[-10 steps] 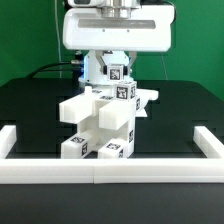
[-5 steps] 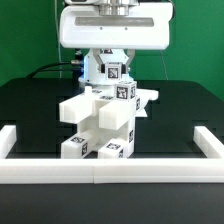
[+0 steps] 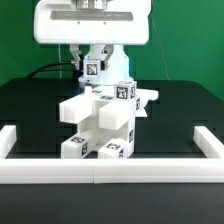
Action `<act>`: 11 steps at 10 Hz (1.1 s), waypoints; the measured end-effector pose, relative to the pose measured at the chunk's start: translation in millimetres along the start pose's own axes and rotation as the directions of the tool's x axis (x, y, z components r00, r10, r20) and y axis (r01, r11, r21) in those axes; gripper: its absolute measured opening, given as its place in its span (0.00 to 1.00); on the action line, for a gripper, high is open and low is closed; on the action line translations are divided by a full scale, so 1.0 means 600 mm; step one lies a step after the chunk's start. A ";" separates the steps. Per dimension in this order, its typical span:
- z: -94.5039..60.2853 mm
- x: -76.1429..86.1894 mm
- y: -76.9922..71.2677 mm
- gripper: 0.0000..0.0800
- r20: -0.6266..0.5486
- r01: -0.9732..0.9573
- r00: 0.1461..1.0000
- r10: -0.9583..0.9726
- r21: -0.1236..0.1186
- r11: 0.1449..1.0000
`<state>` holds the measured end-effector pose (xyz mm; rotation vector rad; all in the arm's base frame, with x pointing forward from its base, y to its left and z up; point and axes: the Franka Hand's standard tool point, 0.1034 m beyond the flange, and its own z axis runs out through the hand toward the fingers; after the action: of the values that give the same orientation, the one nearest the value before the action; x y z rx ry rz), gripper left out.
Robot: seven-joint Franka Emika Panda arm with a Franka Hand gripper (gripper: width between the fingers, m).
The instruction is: Assemble chair
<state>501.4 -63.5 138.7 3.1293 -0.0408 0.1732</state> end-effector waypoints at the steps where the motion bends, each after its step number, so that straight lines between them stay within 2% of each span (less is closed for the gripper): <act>1: 0.001 -0.002 -0.001 0.35 0.001 -0.001 1.000 0.001 0.000 1.000; 5: 0.002 -0.002 0.000 0.35 0.003 0.001 1.000 -0.001 -0.001 1.000; 6: 0.002 0.002 0.006 0.35 -0.001 0.017 1.000 -0.017 -0.006 1.000; 9: 0.002 0.024 0.003 0.35 -0.010 0.047 0.999 -0.047 -0.021 0.999; 11: 0.004 0.028 0.005 0.35 -0.009 0.061 0.998 -0.061 -0.026 0.998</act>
Offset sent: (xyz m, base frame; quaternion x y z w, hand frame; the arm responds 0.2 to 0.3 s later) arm 0.0000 0.0000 0.0000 0.0000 0.0000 0.0000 1.0000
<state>518.1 -66.9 138.2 3.0988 0.0526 0.1861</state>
